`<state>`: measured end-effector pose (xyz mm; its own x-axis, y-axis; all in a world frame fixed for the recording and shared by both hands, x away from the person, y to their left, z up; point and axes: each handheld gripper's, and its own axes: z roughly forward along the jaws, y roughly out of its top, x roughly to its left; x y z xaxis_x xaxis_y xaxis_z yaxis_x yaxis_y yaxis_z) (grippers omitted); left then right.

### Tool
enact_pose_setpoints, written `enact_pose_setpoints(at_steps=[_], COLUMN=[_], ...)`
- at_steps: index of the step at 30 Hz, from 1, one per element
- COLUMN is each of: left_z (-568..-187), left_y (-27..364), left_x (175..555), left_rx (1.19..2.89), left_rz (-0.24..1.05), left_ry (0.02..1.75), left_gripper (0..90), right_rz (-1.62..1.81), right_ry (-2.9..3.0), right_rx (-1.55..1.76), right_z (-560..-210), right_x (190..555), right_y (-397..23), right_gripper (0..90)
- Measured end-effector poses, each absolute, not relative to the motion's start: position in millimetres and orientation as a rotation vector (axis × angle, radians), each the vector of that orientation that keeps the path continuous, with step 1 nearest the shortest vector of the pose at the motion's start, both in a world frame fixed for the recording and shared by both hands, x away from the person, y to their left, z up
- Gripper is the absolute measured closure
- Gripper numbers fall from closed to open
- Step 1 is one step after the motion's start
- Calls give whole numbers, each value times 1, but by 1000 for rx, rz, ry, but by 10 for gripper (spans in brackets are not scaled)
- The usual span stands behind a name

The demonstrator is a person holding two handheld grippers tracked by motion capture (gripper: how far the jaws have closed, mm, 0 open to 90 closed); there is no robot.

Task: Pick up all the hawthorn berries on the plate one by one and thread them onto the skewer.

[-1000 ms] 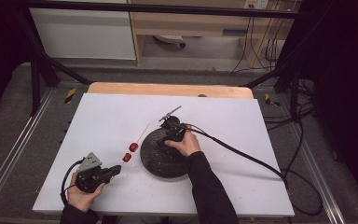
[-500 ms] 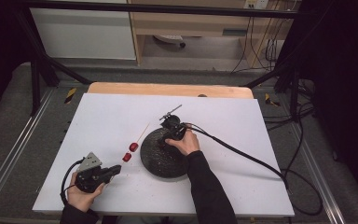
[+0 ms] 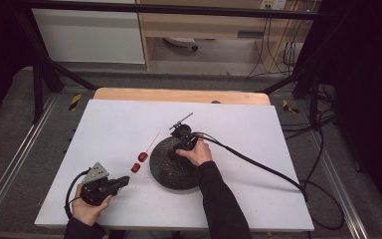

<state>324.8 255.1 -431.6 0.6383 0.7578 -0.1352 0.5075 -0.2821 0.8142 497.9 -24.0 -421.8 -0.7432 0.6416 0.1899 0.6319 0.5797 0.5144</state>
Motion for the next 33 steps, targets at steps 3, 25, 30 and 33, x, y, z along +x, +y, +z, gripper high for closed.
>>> enact_pose_setpoints(at_steps=[3,25,30,33], left_z=[-431,-432,-432,-432], left_y=[255,253,252,252], left_x=[325,325,324,324], left_rx=[1953,1959,1957,1959], left_rz=[349,349,351,352], left_ry=[995,987,986,985], left_gripper=[883,883,883,883], right_rz=[895,965,995,1010], right_ry=[2778,2739,2715,2705], right_rx=[1127,1189,1190,1192], right_z=[-422,-400,-389,-383], right_x=[498,486,479,475], right_y=[-24,-31,-36,-40], right_gripper=[619,631,631,632])
